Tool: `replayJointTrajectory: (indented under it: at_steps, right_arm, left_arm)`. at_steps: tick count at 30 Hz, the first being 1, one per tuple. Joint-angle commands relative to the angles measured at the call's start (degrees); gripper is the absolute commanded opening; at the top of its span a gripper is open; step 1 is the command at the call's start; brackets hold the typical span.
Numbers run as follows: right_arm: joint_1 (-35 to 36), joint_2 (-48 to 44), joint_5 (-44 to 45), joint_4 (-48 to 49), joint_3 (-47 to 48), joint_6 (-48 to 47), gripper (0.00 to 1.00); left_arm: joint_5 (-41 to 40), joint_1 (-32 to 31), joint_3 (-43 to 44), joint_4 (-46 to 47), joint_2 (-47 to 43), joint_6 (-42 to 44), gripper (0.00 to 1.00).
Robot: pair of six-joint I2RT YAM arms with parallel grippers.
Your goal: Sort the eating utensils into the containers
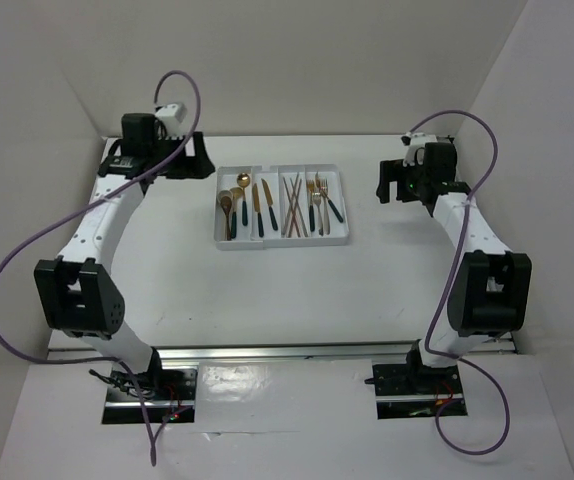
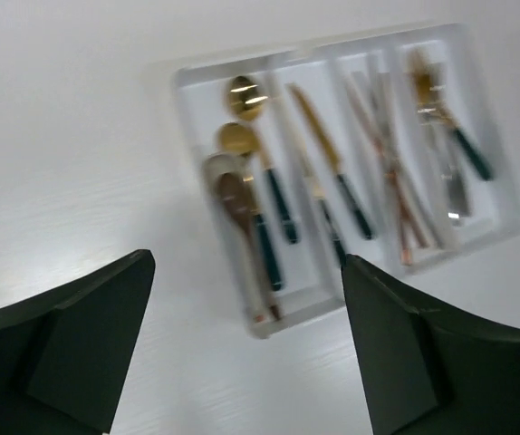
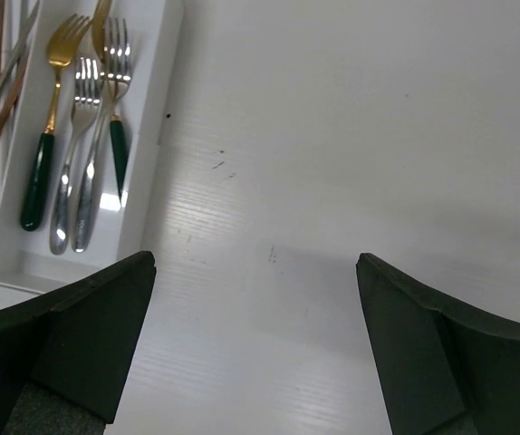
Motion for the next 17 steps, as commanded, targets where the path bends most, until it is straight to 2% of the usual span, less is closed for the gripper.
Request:
replayJointTrajectory:
  at_steps: [1,7,13,17]
  right_arm:
    - [-2.17,-2.37,-1.29,3.48,-1.44,-2.21,1.00]
    - [-3.23,-0.26,-1.82,5.41,-2.76,-3.87,1.00]
    - [-4.38,1.94,-2.35,5.94,-2.24,-3.35,1.00]
    - [-4.99,2.47,-2.35,5.94,-2.24,-3.35,1.00]
  left_arm:
    - [-3.60,4.81,-7.44,1.48,-3.00,9.20,0.99]
    - [-6.16,10.00,-18.79,9.46,-6.17,17.12,1.00]
    - [-9.23,12.01,-21.00,11.24,-2.40,18.54,1.00]
    - [-5.81,13.96,-21.00,12.29,-0.91,18.54,1.00]
